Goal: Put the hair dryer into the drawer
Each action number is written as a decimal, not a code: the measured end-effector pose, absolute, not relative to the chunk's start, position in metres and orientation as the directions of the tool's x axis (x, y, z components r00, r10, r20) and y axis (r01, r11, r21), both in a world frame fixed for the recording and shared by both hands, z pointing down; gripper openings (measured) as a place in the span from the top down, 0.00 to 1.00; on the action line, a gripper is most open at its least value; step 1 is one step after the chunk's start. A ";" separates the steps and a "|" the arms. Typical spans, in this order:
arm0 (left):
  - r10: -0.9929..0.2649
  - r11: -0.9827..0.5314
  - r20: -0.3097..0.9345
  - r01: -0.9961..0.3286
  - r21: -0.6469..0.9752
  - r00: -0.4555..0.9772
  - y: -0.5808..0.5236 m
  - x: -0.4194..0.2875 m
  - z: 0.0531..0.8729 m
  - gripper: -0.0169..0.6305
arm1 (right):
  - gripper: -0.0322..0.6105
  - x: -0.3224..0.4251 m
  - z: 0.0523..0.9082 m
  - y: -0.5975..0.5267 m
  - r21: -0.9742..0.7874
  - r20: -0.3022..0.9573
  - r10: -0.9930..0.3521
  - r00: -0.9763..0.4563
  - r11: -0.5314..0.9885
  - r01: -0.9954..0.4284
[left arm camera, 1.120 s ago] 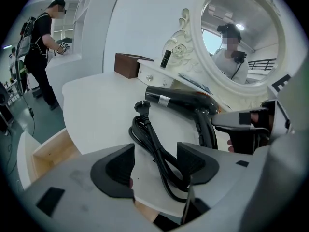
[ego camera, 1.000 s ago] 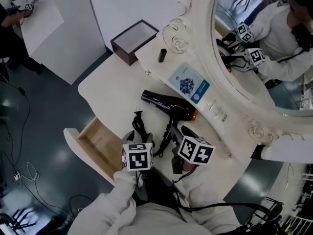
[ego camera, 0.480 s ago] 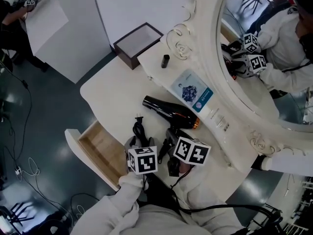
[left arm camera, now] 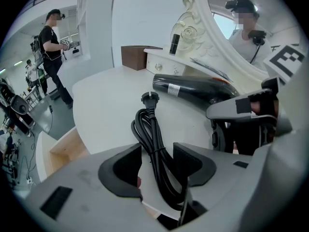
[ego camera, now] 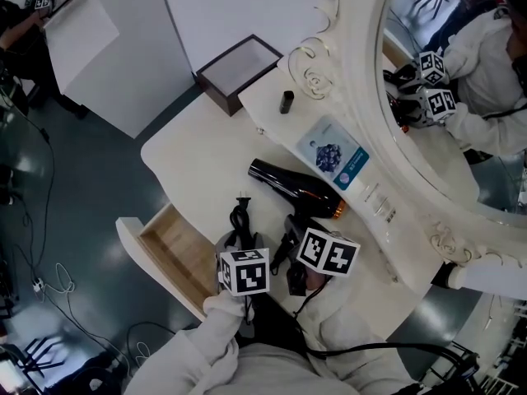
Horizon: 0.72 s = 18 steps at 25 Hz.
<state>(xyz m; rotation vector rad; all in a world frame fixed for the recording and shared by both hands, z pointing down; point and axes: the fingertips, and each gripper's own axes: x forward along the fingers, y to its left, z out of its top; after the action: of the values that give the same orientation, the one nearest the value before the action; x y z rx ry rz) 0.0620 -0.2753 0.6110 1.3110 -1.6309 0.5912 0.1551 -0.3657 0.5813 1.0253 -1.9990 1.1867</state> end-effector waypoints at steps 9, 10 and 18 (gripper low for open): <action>-0.505 0.341 0.858 -0.891 0.299 0.095 -0.270 0.054 0.607 0.80 | 0.59 0.135 0.581 -0.356 -0.543 0.746 -0.273 -0.608 0.280 -0.792; -0.510 0.337 0.855 -0.892 0.301 0.096 -0.268 0.054 0.606 0.80 | 0.59 0.132 0.580 -0.354 -0.550 0.739 -0.273 -0.616 0.285 -0.786; -0.568 0.343 0.818 -0.878 0.334 0.089 -0.255 0.039 0.588 0.82 | 0.59 0.112 0.572 -0.341 -0.607 0.697 -0.276 -0.663 0.266 -0.749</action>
<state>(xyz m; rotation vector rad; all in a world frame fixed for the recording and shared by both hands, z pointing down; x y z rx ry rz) 0.0390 -0.2551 0.5877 1.3373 -1.5928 0.3836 0.1117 -0.3410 0.5719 0.9247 -2.0856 1.3819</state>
